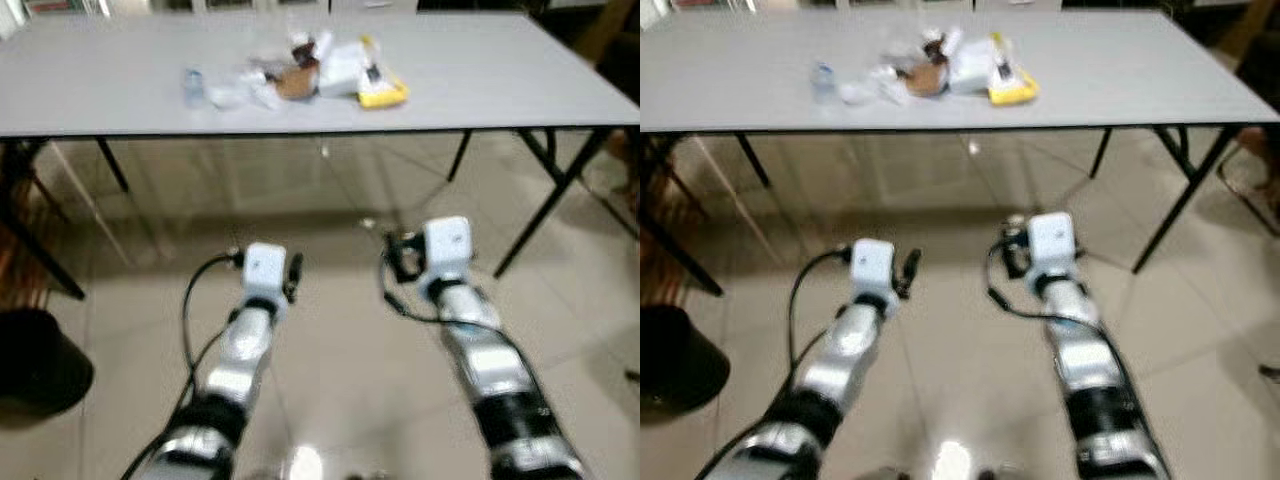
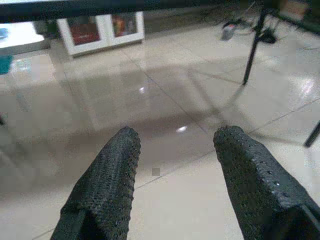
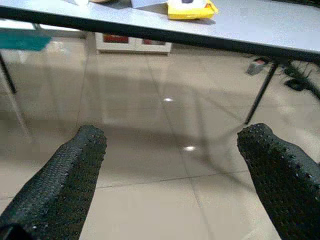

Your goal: Picking trash to rubbish bin

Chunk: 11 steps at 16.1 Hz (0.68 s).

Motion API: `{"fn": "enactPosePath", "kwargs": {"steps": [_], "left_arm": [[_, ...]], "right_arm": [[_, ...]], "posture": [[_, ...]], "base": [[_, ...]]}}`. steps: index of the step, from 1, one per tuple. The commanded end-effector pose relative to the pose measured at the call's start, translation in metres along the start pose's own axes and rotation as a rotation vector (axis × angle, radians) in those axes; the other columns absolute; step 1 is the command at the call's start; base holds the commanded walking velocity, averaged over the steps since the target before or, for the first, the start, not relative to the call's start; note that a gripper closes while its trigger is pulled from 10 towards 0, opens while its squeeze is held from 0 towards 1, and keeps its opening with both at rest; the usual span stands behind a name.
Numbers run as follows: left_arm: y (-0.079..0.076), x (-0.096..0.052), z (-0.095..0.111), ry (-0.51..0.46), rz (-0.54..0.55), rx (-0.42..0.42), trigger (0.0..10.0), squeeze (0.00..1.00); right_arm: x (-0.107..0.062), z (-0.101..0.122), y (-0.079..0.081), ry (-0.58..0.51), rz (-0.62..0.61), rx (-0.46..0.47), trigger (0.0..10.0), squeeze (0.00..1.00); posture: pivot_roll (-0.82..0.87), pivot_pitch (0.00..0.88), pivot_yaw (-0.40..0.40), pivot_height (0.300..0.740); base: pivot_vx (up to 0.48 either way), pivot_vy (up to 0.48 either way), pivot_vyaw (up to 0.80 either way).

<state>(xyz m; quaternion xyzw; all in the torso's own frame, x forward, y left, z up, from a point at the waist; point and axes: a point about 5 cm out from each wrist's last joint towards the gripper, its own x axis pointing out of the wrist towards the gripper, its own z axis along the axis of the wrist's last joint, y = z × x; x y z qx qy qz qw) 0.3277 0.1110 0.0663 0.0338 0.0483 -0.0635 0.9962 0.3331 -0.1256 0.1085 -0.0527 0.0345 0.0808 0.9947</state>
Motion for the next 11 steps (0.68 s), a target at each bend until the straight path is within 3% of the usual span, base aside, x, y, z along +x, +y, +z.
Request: {"fn": "enactPosePath", "kwargs": {"steps": [1, 3, 7, 11], "left_arm": [[-0.0014, 0.0011, 0.0011, 0.001, 0.005, -0.007, 10.0, 0.0], [-0.0017, 0.0014, 0.0015, -0.001, 0.004, -0.007, 10.0, 0.0], [-0.0013, 0.002, 0.0023, -0.003, 0.008, -0.023, 10.0, 0.0], [-0.0015, 0.003, 0.0028, 0.001, 0.008, -0.022, 10.0, 0.0]], "right_arm": [[-0.0004, 0.001, -0.0043, -0.001, -0.008, -0.014, 10.0, 0.0], [-0.0003, 0.0012, -0.0044, -0.001, -0.008, -0.014, 10.0, 0.0], [-0.0003, 0.0006, -0.0041, 0.003, -0.007, -0.01, 10.0, 0.0], [0.0001, 0.0008, -0.0044, 0.004, -0.007, -0.008, 10.0, 0.0]], "posture": [[-0.06, 0.095, 0.03, 0.74], [-0.06, 0.091, 0.03, 0.74], [-0.06, 0.082, 0.032, 0.74], [-0.06, 0.088, 0.029, 0.74]], "base": [[0.0, -0.416, 0.0], [0.244, -0.352, 0.0], [0.0, 0.0, 0.0], [0.352, 0.0, 0.0]]}}
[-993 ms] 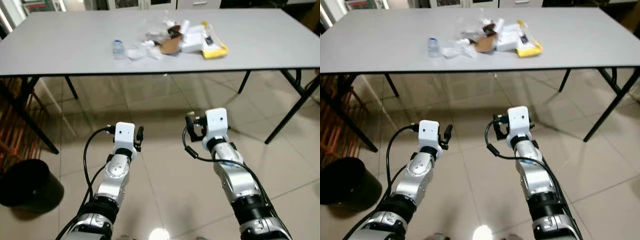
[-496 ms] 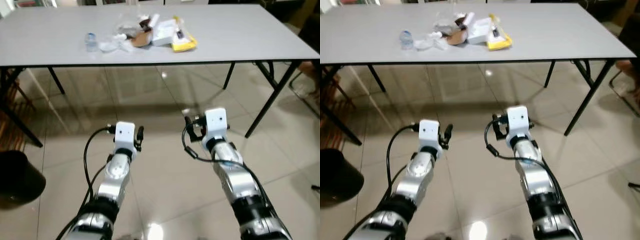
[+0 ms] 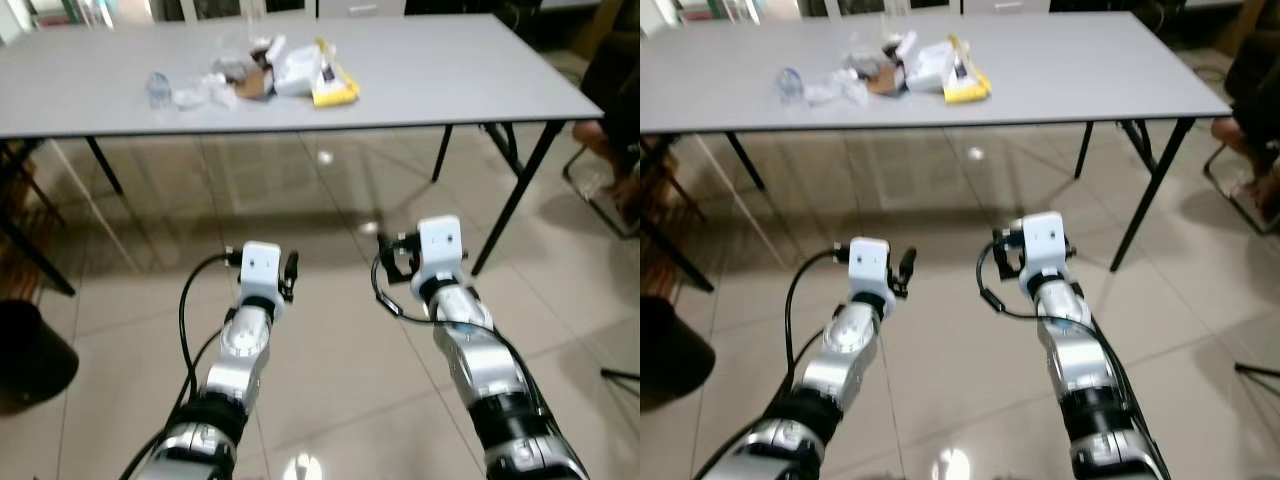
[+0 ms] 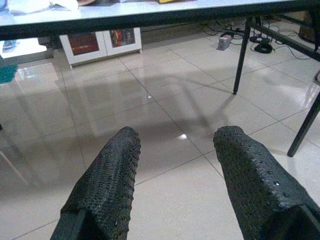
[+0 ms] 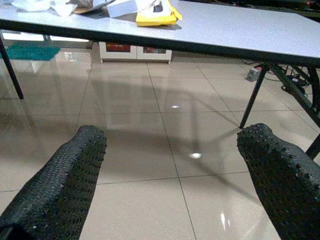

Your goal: Picking trash to rubbish bin

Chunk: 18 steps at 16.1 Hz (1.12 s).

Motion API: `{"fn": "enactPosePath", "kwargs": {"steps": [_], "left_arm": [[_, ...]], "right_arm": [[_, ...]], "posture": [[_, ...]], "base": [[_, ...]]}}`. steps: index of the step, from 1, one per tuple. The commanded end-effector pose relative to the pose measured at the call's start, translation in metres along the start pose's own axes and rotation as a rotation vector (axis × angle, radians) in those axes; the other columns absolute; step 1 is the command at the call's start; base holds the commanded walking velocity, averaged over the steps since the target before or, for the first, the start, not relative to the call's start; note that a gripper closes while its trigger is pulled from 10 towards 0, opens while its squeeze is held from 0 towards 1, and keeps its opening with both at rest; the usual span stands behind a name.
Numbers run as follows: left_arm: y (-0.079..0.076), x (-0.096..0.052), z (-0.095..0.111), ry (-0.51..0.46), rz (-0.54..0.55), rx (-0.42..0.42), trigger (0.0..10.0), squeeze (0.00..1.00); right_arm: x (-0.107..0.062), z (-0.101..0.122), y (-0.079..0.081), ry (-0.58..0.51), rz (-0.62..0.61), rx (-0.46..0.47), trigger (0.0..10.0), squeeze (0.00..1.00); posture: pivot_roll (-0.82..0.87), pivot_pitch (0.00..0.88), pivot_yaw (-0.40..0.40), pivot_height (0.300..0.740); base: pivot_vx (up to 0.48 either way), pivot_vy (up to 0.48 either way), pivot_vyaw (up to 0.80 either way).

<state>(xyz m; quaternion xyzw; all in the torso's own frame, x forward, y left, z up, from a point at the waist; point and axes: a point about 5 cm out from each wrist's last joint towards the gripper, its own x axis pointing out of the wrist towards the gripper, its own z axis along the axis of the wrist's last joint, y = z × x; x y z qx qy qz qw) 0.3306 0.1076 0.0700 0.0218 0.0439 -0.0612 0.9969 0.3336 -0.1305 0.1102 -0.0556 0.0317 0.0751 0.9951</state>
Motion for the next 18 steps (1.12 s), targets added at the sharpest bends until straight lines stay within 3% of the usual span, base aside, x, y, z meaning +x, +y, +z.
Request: {"fn": "enactPosePath", "kwargs": {"steps": [1, 18], "left_arm": [[0.0014, 0.0002, -0.0013, 0.011, 0.005, 0.001, 10.0, 0.0], [0.0037, 0.0016, 0.0004, 0.006, 0.007, 0.009, 10.0, 0.0]], "right_arm": [[0.0004, -0.0006, 0.0006, 0.01, 0.005, -0.002, 10.0, 0.0], [0.0012, -0.0003, -0.0002, 0.008, 0.004, 0.005, 10.0, 0.0]], "posture": [[-0.06, 0.092, 0.029, 0.74], [-0.06, 0.097, 0.032, 0.74]], "base": [[0.382, 0.0, 0.0], [0.396, 0.0, 0.09]]}}
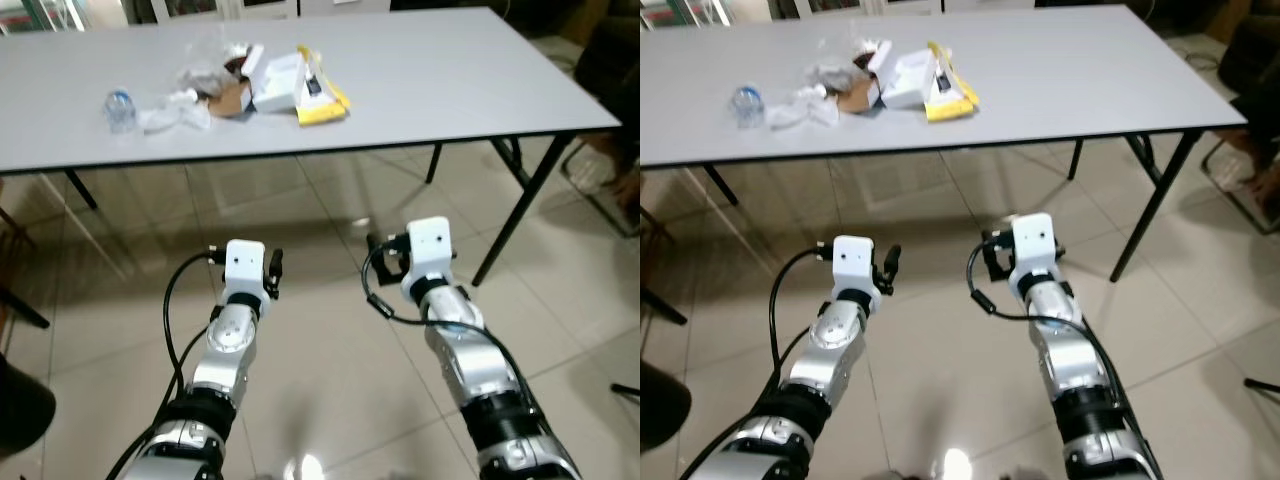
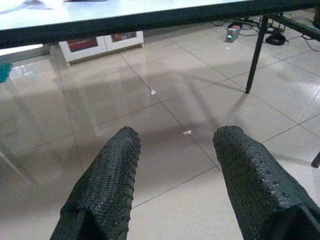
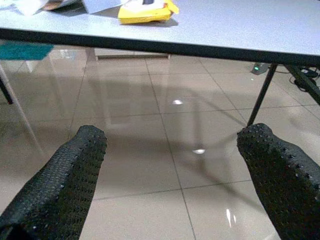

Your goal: Picking trash to rubbish bin

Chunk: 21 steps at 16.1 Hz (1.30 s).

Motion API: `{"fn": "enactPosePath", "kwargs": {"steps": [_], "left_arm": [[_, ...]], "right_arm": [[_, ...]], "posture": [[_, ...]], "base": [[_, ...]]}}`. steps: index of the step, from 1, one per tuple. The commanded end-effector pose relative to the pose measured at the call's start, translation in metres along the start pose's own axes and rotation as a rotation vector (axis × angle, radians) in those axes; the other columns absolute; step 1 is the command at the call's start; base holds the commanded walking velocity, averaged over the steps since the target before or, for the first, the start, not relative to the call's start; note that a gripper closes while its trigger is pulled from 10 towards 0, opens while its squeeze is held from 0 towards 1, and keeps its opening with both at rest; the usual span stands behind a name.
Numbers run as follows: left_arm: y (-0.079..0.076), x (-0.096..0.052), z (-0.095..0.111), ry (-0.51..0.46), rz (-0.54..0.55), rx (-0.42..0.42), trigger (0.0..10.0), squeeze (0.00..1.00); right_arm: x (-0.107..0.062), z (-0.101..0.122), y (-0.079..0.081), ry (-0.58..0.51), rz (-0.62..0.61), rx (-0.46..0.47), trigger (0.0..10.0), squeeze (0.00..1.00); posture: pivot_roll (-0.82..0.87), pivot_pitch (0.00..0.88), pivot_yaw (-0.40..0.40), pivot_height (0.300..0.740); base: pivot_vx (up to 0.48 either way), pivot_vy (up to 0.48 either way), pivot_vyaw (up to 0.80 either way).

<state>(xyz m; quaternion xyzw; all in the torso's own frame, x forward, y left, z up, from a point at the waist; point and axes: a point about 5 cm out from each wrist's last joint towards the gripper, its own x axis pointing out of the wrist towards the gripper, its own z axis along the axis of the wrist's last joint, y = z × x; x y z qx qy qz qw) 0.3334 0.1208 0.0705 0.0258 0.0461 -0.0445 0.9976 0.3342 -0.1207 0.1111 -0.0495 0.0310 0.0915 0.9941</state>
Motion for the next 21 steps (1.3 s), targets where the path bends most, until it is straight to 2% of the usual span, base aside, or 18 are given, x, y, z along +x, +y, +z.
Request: {"fn": "enactPosePath", "kwargs": {"steps": [1, 6, 8, 10, 14, 21], "left_arm": [[-0.01, 0.0, 0.0, 0.0, -0.027, 0.003, 10.0, 0.0], [-0.009, 0.002, 0.004, -0.015, -0.016, 0.002, 10.0, 0.0], [-0.008, 0.004, 0.014, -0.06, -0.012, 0.0, 10.0, 0.0], [-0.01, 0.008, 0.037, -0.162, -0.022, 0.014, 10.0, 0.0], [-0.016, 0.012, 0.061, -0.249, -0.037, 0.012, 10.0, 0.0], [-0.018, 0.01, 0.066, -0.264, -0.045, 0.012, 10.0, 0.0]], "right_arm": [[-0.001, -0.002, -0.01, 0.012, -0.029, -0.005, 10.0, 0.0], [0.0, 0.004, -0.012, -0.026, -0.041, 0.005, 10.0, 0.0], [0.001, 0.015, -0.019, -0.085, -0.068, 0.021, 10.0, 0.0], [0.003, 0.031, -0.031, -0.158, -0.117, 0.032, 10.0, 0.0], [0.003, 0.034, -0.033, -0.177, -0.129, 0.035, 10.0, 0.0], [0.002, 0.032, -0.03, -0.174, -0.119, 0.032, 10.0, 0.0]], "posture": [[-0.06, 0.098, 0.033, 0.74], [-0.06, 0.097, 0.033, 0.74], [-0.06, 0.096, 0.033, 0.74], [-0.06, 0.095, 0.033, 0.74], [-0.06, 0.09, 0.033, 0.74], [-0.06, 0.08, 0.036, 0.74]], "base": [[0.48, 0.0, 0.0], [0.48, 0.0, 0.0], [0.48, 0.0, 0.0], [0.48, 0.0, 0.0], [0.48, 0.0, 0.0], [0.48, 0.0, 0.0]]}}
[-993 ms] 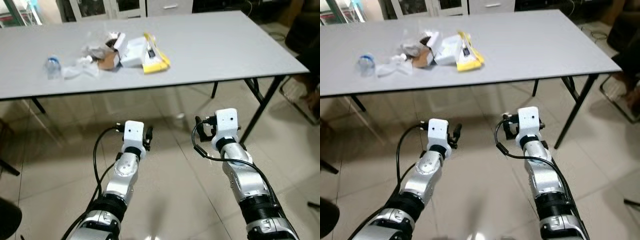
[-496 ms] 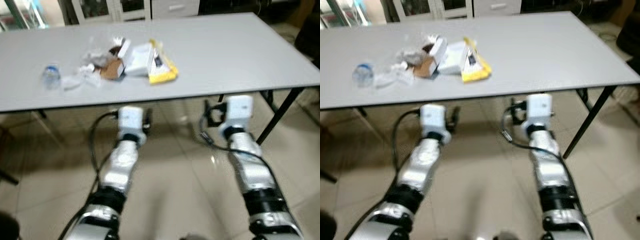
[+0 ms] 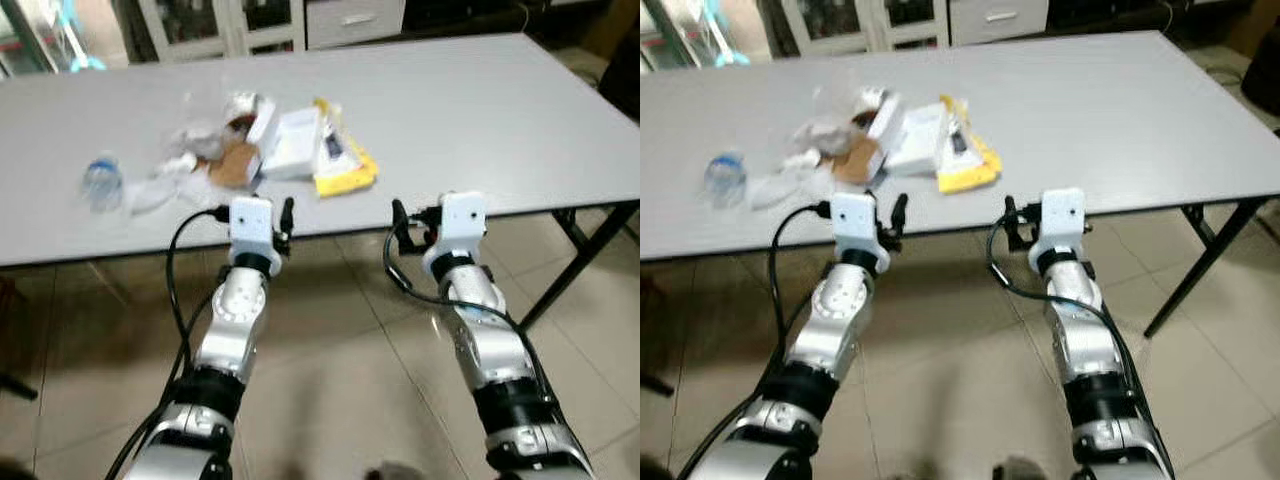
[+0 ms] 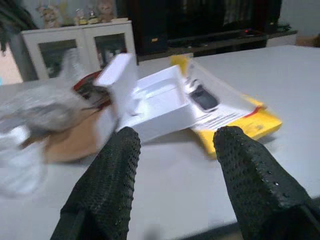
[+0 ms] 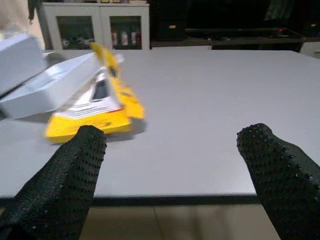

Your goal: Picking trash to rubbish bin

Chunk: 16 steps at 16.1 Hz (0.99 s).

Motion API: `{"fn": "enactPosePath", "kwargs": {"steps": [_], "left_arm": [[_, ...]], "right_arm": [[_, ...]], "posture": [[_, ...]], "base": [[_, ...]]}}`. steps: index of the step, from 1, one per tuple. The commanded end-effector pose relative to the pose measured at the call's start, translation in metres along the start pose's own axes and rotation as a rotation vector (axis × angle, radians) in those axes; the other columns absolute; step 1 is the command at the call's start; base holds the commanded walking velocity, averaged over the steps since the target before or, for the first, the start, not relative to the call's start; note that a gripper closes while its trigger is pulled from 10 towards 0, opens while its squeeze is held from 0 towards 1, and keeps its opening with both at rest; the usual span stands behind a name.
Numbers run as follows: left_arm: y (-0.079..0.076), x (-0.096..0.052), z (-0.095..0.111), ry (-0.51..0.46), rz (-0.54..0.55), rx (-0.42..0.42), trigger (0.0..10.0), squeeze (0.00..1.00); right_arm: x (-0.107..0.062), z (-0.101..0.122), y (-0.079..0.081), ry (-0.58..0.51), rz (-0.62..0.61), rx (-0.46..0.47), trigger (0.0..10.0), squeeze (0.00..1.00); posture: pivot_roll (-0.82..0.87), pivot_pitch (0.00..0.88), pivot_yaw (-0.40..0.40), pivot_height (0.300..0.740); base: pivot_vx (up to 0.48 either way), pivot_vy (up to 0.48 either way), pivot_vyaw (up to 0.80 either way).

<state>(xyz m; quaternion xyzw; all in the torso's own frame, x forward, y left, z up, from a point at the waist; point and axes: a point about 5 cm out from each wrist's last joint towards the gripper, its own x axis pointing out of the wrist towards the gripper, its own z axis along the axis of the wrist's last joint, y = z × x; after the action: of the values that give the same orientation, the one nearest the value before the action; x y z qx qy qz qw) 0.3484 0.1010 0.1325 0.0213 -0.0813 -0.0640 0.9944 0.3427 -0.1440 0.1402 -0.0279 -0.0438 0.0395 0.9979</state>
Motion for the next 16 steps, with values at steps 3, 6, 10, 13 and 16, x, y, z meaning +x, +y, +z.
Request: {"fn": "enactPosePath", "kwargs": {"steps": [3, 6, 10, 13, 16], "left_arm": [[-0.0047, 0.0003, 0.0032, -0.008, -0.025, 0.01, 10.0, 0.0], [-0.0058, 0.0014, 0.0045, -0.009, -0.032, 0.015, 10.0, 0.0], [-0.0059, 0.001, 0.0048, -0.007, -0.032, 0.021, 10.0, 0.0], [-0.0043, 0.0016, 0.0054, -0.008, -0.029, 0.028, 10.0, 0.0], [-0.0076, 0.0023, 0.0065, -0.01, -0.046, 0.048, 10.0, 0.0]], "right_arm": [[0.0002, 0.0051, -0.0015, -0.027, -0.008, 0.0, 10.0, 0.0], [0.0003, 0.0051, -0.0014, -0.025, -0.007, 0.0, 10.0, 0.0], [-0.0004, 0.0035, -0.0001, -0.021, -0.005, 0.004, 10.0, 0.0], [0.0003, 0.0031, 0.0012, -0.017, -0.002, 0.005, 10.0, 0.0], [0.0004, 0.0021, 0.0005, -0.013, -0.005, 0.005, 10.0, 0.0]], "posture": [[-0.07, 0.073, 0.039, 0.74], [-0.07, 0.077, 0.037, 0.74], [-0.06, 0.086, 0.034, 0.74], [-0.06, 0.087, 0.036, 0.74], [-0.06, 0.086, 0.037, 0.74]], "base": [[0.48, 0.0, 0.0], [0.48, 0.0, 0.0], [0.48, 0.0, 0.0], [0.452, 0.0, 0.0], [0.1, 0.0, 0.0]]}}
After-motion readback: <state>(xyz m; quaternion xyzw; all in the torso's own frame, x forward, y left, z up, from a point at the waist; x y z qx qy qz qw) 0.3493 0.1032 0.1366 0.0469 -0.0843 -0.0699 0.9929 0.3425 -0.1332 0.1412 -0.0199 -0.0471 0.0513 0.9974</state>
